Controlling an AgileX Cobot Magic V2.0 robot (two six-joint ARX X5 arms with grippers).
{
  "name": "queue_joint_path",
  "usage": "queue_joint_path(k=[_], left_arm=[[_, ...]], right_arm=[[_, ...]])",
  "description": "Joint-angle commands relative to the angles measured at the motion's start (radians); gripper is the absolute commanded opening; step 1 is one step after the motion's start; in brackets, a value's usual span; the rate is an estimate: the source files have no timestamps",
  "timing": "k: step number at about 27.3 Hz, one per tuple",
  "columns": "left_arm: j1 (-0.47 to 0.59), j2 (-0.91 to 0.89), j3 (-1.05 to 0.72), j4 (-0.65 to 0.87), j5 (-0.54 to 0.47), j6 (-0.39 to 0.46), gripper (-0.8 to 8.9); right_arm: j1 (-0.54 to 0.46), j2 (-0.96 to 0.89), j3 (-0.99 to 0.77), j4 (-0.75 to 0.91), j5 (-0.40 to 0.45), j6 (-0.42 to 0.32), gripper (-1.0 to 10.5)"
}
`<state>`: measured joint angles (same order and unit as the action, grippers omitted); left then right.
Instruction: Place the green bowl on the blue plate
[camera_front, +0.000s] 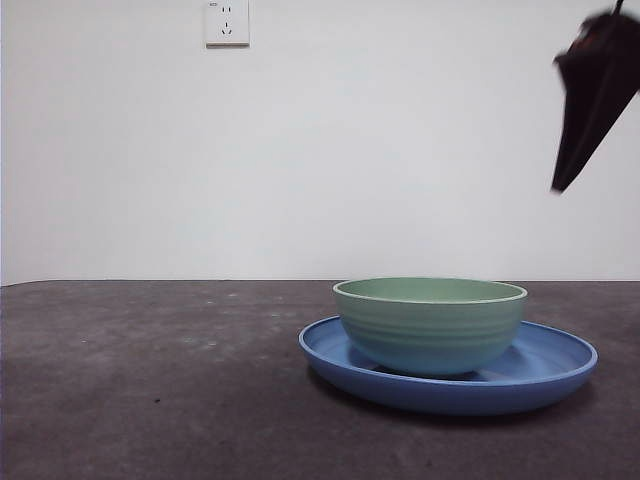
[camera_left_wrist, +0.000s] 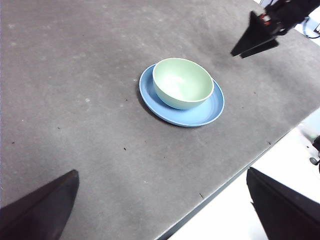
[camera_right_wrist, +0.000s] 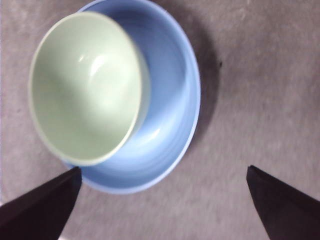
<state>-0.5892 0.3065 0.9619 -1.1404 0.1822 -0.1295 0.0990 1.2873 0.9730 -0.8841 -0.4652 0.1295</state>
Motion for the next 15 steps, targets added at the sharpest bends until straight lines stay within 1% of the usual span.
queue_joint_path(k=[1,4,11,13,15], left_arm=[[-0.004,0.001,0.007,0.011,0.002,-0.003,5.94],[-0.004,0.001,0.007,0.011,0.001,-0.003,5.94],[-0.004,0.001,0.007,0.011,0.001,-0.003,5.94],[-0.004,0.001,0.007,0.012,0.002,-0.003,5.94],[-0.004,0.001,0.007,0.011,0.001,-0.003,5.94]], right_arm=[[0.001,0.070,0.018,0.055,0.004,-0.018,4.8],[0.002,0.129,0.018,0.109,0.004,-0.018,4.2],[0.002,0.261,0.018,0.186,0.002,-0.018,4.0],[0.004,0.309,0.018,0.205,0.002,-0.018,3.6],[0.004,0.351,0.018,0.227,-0.015,-0.018,3.4]])
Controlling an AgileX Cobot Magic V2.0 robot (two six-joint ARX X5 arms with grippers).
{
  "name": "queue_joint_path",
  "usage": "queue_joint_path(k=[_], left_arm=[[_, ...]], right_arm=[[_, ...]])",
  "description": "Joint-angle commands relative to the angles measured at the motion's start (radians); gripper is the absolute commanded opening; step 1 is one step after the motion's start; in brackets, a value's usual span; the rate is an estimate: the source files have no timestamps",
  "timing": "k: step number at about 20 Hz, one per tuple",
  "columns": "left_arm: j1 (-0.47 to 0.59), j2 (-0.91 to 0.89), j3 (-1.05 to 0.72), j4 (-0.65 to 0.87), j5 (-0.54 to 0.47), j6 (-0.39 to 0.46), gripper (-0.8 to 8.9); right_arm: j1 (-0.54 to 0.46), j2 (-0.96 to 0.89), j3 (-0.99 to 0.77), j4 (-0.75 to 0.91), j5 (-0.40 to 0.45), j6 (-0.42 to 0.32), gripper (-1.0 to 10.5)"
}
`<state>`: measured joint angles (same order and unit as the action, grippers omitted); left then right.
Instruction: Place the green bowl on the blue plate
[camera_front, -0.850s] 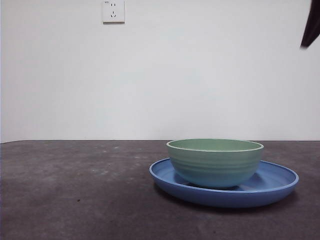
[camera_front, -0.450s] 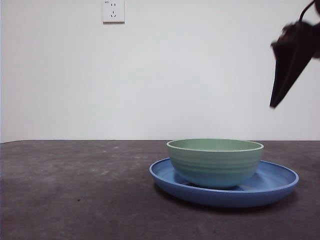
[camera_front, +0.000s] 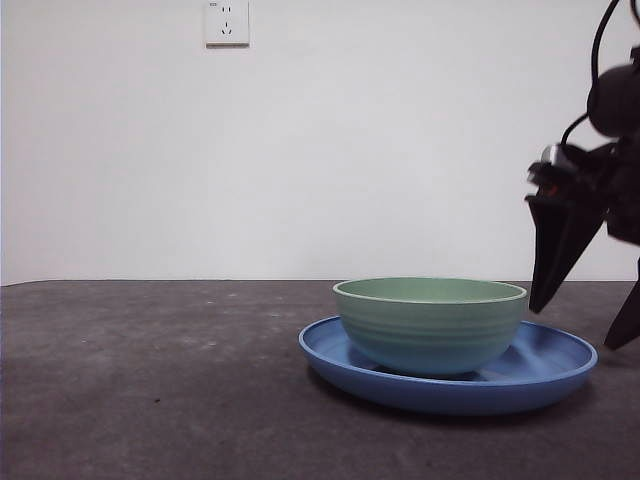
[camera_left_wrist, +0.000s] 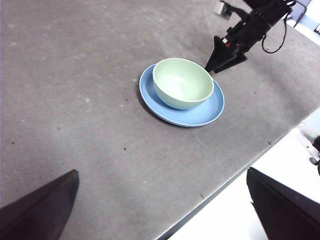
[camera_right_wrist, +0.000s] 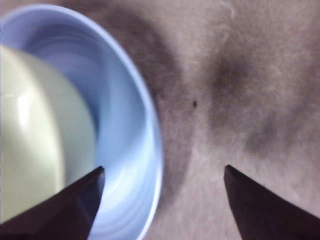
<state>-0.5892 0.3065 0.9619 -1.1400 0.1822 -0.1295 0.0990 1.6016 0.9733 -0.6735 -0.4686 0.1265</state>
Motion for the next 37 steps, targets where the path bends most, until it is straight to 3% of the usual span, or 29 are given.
queue_joint_path(k=[1,11,23,37], left_arm=[[-0.004,0.001,0.007,0.011,0.001,-0.003,5.94],[-0.004,0.001,0.007,0.011,0.001,-0.003,5.94],[-0.004,0.001,0.007,0.012,0.001,-0.003,5.94],[-0.004,0.001,0.007,0.012,0.002,-0.003,5.94]], right_arm=[[0.003,0.055,0.018,0.026,-0.031,-0.017,2.9],[0.016,0.124,0.018,0.052,-0.055,-0.030,0.1],[0.033,0.081,0.165,-0.082,-0.055,0.003,0.1],[0.305,0.165,0.219,0.085,-0.047,0.253,0.1]])
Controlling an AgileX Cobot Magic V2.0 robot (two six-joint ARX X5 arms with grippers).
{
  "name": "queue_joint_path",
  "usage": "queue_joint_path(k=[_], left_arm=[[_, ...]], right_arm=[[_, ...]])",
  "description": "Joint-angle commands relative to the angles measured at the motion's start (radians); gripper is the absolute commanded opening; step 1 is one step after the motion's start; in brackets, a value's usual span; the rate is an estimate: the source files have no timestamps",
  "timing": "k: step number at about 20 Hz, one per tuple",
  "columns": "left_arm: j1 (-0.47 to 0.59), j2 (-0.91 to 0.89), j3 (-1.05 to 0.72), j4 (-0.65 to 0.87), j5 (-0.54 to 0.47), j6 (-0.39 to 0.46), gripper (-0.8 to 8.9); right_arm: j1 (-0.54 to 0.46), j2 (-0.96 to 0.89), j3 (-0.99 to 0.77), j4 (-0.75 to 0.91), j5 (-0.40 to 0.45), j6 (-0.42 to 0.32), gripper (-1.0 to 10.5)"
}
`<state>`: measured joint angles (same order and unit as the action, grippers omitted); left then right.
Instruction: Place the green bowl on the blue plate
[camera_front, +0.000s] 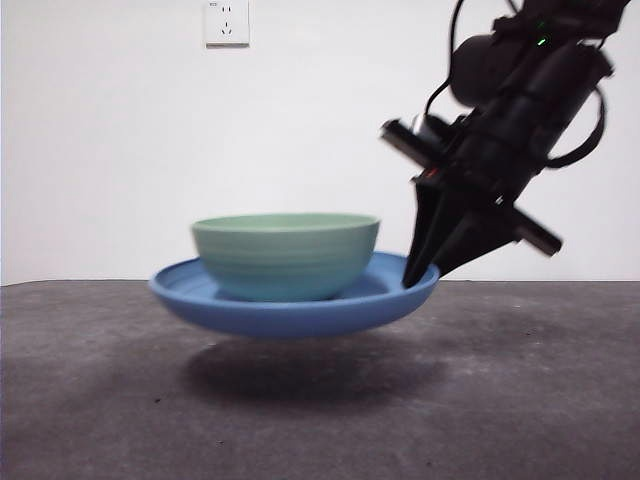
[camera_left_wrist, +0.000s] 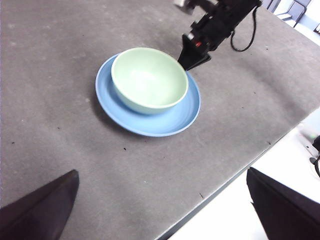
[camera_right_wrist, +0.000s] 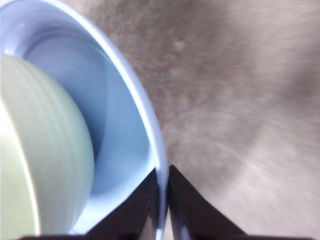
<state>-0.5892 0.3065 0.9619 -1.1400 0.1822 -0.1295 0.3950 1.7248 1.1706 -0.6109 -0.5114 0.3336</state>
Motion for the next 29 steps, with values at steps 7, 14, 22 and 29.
queue_joint_path(k=[7,14,22,29], left_arm=[[-0.004,0.001,0.008,0.012,0.001,-0.003,5.94],[-0.004,0.001,0.008,0.012,0.002,-0.003,5.94],[-0.004,0.001,0.008,0.011,0.001,-0.003,5.94],[-0.004,0.000,0.008,0.012,0.002,-0.004,5.94]], right_arm=[[0.031,0.131,0.022,0.066,0.021,0.056,0.1],[0.035,0.145,0.022,0.085,0.022,0.044,1.9],[0.034,-0.027,0.022,0.005,0.122,0.010,3.0],[0.051,-0.369,0.021,-0.246,0.269,-0.068,5.2]])
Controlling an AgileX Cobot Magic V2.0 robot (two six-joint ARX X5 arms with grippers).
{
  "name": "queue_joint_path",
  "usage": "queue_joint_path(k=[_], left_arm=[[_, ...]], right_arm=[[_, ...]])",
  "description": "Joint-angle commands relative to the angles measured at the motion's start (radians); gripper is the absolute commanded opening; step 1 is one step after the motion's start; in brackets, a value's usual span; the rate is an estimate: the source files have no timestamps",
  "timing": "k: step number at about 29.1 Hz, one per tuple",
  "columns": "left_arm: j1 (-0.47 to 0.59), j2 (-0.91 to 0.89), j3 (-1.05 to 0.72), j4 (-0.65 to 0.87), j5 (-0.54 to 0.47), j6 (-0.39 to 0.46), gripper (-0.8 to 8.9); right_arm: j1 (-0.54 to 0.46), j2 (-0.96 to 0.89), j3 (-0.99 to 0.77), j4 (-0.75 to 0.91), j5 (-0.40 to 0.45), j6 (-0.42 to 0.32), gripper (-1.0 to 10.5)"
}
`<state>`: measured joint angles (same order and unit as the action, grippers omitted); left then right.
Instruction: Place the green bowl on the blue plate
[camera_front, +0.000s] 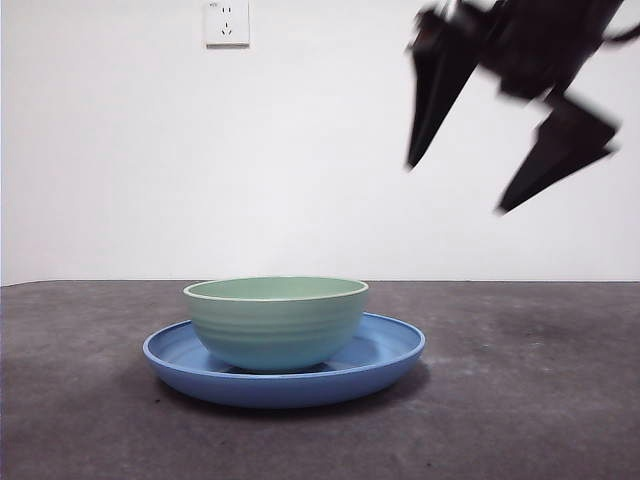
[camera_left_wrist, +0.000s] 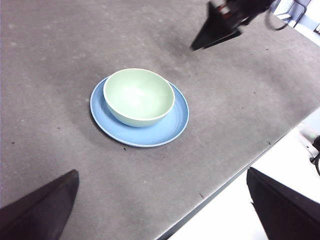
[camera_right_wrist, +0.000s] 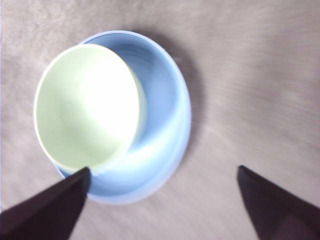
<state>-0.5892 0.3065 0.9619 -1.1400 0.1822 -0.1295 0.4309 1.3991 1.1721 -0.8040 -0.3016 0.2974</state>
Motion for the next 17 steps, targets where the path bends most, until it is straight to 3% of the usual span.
queue_joint_path(k=[1,4,10,17], left_arm=[[-0.004,0.001,0.008,0.012,0.001,-0.004,5.94],[-0.004,0.001,0.008,0.012,0.001,-0.003,5.94],[-0.004,0.001,0.008,0.011,0.001,-0.003,5.94],[-0.004,0.001,0.008,0.011,0.001,-0.003,5.94]], right_arm=[[0.024,-0.085,0.019,-0.101,0.101,-0.043,5.4],[0.056,-0.200,0.013,-0.198,0.166,-0.056,5.5],[0.132,-0.434,-0.046,-0.233,0.169,-0.068,5.5],[0.190,-0.718,-0.172,-0.268,0.080,-0.097,5.5]])
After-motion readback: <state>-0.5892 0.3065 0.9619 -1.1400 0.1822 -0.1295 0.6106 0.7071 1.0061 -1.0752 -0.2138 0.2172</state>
